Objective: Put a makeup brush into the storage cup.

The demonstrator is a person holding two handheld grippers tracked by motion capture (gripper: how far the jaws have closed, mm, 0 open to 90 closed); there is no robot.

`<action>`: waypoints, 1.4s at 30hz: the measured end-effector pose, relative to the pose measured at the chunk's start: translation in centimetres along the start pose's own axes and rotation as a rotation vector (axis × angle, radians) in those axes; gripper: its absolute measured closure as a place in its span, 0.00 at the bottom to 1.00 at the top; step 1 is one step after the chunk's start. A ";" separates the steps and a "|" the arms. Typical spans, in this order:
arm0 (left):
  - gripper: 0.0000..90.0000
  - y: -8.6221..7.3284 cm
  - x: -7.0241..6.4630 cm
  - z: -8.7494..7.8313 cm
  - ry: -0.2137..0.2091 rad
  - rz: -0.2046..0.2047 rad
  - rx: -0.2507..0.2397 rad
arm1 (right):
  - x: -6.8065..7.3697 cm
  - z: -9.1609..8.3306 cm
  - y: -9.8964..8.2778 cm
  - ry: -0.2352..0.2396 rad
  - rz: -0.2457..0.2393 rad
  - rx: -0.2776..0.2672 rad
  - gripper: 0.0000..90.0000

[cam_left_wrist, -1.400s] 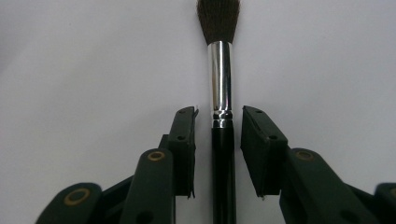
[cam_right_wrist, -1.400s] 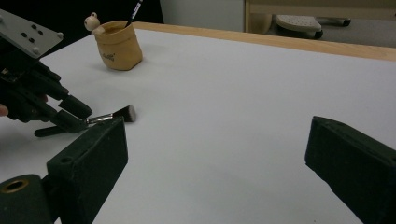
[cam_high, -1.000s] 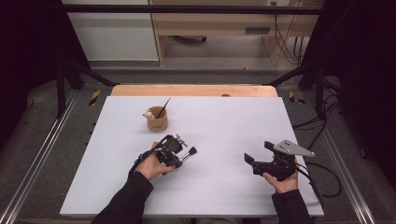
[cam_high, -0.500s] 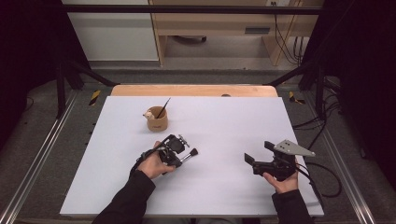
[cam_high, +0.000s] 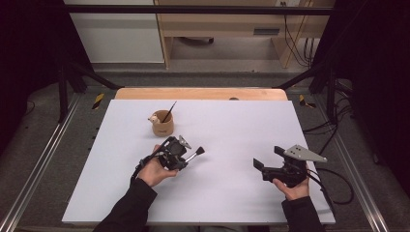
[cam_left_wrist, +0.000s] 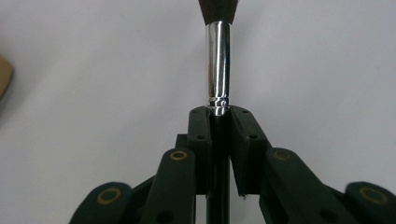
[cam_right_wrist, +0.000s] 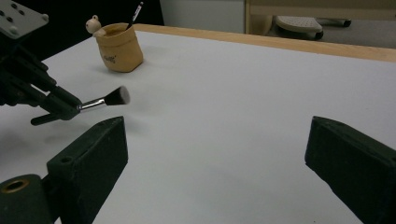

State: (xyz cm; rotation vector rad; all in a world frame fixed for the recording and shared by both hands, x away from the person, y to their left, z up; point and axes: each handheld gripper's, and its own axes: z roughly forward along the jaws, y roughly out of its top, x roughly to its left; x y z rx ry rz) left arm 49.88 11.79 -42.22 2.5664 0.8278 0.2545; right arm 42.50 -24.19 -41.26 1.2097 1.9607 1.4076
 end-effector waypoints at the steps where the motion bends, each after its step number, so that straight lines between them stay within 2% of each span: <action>1: 0.88 -0.1 -0.1 -0.2 0.004 -0.010 -0.020 | 0.0 0.0 0.0 0.000 0.001 -0.001 0.07; 4: 0.88 -0.2 -0.1 -0.9 0.016 -0.019 -0.062 | 0.0 0.0 0.0 -0.001 0.001 -0.001 0.07; 13: 0.88 -0.8 -0.4 -3.3 0.045 -0.066 -0.233 | 0.0 -0.1 0.0 -0.001 0.002 -0.003 0.07; 18: 0.88 -1.3 -0.2 -4.5 0.066 -0.079 -0.289 | 0.0 -0.1 0.0 0.000 0.001 -0.002 0.07; 29: 0.88 -1.7 0.6 -6.5 0.117 -0.153 -0.445 | 0.0 -0.1 0.0 0.001 0.003 -0.005 0.07; 31: 0.88 -1.6 0.9 -6.7 0.122 -0.156 -0.480 | 0.0 -0.1 0.0 0.001 0.003 -0.005 0.07; 34: 0.88 -1.7 1.2 -7.0 0.137 -0.185 -0.495 | 0.0 -0.1 0.0 0.003 0.000 -0.003 0.07; 39: 0.88 -1.6 1.8 -7.7 0.163 -0.225 -0.555 | 0.0 -0.1 0.0 0.003 0.000 -0.003 0.07; 42: 0.88 -1.5 2.1 -8.0 0.181 -0.237 -0.579 | 0.0 0.0 0.0 0.003 -0.001 -0.003 0.07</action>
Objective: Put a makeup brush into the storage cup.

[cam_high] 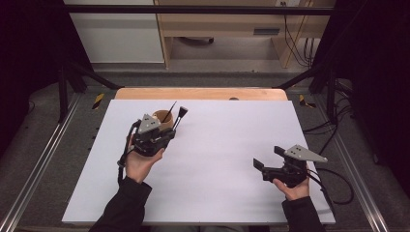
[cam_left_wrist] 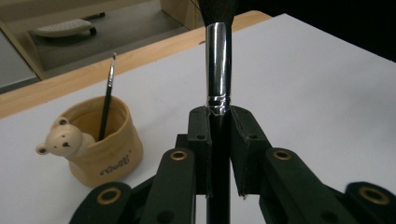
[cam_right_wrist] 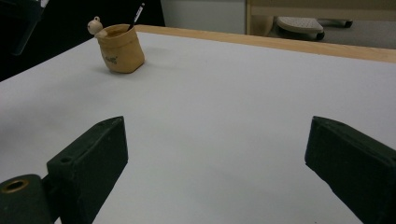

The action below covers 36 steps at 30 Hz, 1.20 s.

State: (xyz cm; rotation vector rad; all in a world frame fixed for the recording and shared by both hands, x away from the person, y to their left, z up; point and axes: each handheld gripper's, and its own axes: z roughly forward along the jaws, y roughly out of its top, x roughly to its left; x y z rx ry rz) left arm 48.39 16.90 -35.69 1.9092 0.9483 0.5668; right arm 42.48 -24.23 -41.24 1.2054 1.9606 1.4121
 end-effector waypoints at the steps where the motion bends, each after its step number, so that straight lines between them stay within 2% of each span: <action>1: 0.88 0.2 0.3 0.1 -0.008 0.015 -0.024 | 0.0 0.0 0.0 -0.001 0.003 -0.001 0.07; 2: 0.88 0.3 0.4 0.0 -0.001 0.007 -0.034 | 0.0 0.0 0.0 0.000 0.001 -0.001 0.07; 3: 0.88 0.4 0.6 -0.2 0.015 -0.009 -0.023 | 0.0 0.0 0.0 0.000 0.001 -0.001 0.07; 14: 0.88 1.4 2.4 0.2 0.068 -0.047 -0.078 | 0.0 0.0 0.0 -0.001 0.001 0.001 0.07; 25: 0.88 2.5 3.7 1.2 0.120 -0.075 -0.126 | 0.0 0.0 0.0 -0.002 0.002 0.000 0.07; 36: 0.88 3.2 4.6 2.8 0.154 -0.095 -0.141 | -0.1 -0.1 0.0 0.000 -0.002 -0.005 0.07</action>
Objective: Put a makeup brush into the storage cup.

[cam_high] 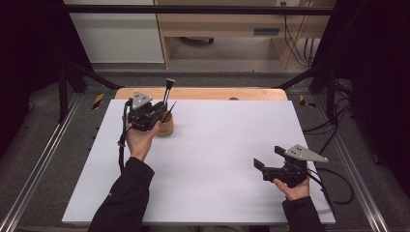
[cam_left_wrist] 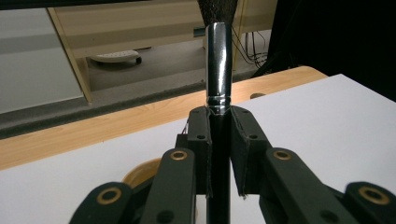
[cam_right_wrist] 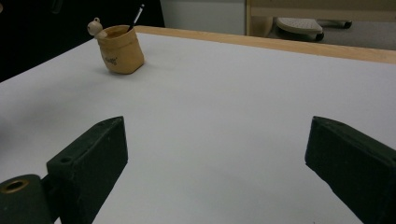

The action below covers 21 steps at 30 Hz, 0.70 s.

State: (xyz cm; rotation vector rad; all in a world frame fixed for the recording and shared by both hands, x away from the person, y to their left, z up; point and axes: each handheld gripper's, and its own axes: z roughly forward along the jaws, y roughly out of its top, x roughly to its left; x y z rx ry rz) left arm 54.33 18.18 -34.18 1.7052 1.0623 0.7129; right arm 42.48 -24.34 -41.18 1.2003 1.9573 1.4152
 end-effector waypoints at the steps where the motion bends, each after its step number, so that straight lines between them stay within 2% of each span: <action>1: 0.88 0.1 0.1 0.2 0.004 -0.002 -0.004 | 0.0 0.0 0.0 0.000 -0.002 -0.001 0.07; 11: 0.88 0.8 0.7 1.8 0.025 -0.015 -0.017 | 0.0 -0.1 0.0 0.001 0.005 -0.003 0.07; 21: 0.88 0.7 1.4 3.4 0.044 -0.025 -0.025 | 0.0 -0.1 0.0 0.002 0.000 -0.001 0.07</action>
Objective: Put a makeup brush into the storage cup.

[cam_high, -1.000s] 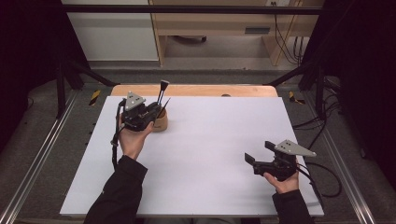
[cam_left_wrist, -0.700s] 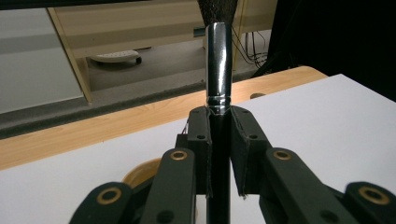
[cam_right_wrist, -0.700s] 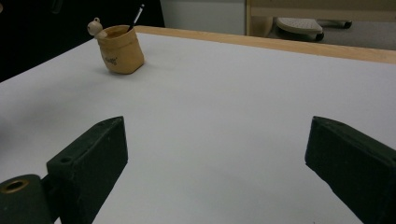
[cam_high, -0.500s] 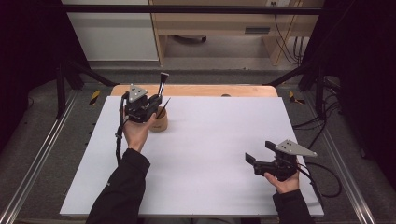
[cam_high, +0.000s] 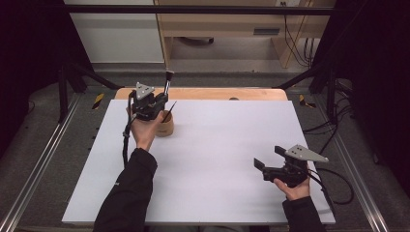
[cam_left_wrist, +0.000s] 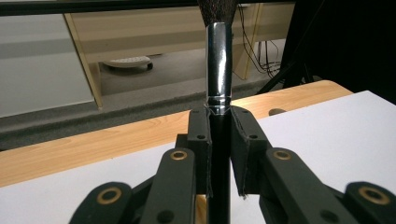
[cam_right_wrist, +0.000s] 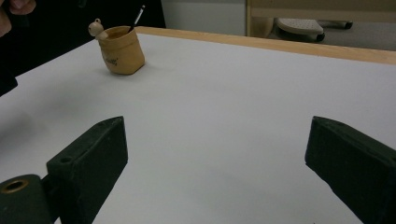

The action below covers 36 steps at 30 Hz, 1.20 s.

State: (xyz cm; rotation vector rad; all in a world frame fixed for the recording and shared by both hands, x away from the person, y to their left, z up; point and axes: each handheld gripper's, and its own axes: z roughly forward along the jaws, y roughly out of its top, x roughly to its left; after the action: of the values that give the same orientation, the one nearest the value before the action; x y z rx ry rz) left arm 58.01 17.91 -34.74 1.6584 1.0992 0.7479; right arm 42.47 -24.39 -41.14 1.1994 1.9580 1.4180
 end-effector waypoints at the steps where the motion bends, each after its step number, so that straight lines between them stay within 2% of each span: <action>1: 0.88 -0.1 0.1 0.2 0.005 -0.001 0.000 | 0.0 0.0 0.0 0.000 0.000 0.000 0.07; 15: 0.88 -1.1 0.7 2.4 0.040 -0.010 0.009 | 0.0 0.1 0.0 0.003 0.000 0.000 0.07; 22: 0.88 -1.9 1.0 3.4 0.052 -0.005 0.036 | 0.0 0.1 0.0 0.001 0.002 -0.001 0.07; 36: 0.88 -3.6 1.4 4.3 0.046 -0.009 0.061 | 0.0 0.1 0.0 0.003 0.004 -0.002 0.07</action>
State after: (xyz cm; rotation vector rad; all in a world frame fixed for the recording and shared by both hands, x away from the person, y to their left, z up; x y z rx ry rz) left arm 61.11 18.00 -39.55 1.6941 1.1713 0.7570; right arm 42.53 -24.33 -41.19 1.2022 1.9573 1.4243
